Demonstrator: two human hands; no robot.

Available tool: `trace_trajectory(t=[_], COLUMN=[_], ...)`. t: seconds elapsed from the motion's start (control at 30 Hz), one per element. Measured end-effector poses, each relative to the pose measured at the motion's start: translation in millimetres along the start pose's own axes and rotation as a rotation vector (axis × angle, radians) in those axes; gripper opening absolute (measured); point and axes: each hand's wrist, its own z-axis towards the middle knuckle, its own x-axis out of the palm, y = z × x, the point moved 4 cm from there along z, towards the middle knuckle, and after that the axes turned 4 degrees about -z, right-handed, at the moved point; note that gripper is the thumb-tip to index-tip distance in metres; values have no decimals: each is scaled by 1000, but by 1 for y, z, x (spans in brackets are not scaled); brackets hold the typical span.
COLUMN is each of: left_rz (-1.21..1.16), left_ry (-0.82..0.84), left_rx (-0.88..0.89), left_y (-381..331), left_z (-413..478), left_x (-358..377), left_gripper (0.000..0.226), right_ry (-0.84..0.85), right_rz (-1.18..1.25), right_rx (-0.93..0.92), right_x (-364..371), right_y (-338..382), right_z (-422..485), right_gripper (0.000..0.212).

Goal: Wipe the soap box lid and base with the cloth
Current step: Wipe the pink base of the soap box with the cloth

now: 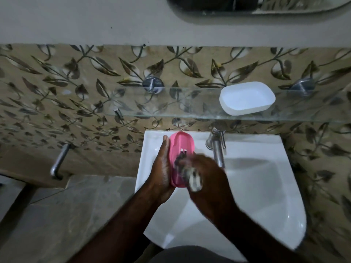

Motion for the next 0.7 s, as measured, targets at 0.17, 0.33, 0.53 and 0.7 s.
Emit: trace_trajectory(t=[0.17, 0.33, 0.53, 0.7], left_rz=[26, 85, 204, 277], left_ry=[-31, 78, -30, 11], left_rx=[25, 170, 249, 333], left_y=[-1, -1, -15, -17], left_z=[9, 9, 13, 17], left_x=[-15, -4, -16, -15], left_gripper=[80, 50, 56, 49], right_ry=[6, -120, -43, 68], right_rz=[-64, -150, -320, -350], right_rx=[-78, -126, 85, 201], right_x=[12, 5, 16, 21], right_y=[8, 13, -12, -27], right_z=[18, 54, 70, 71], right_gripper=[36, 26, 37, 17])
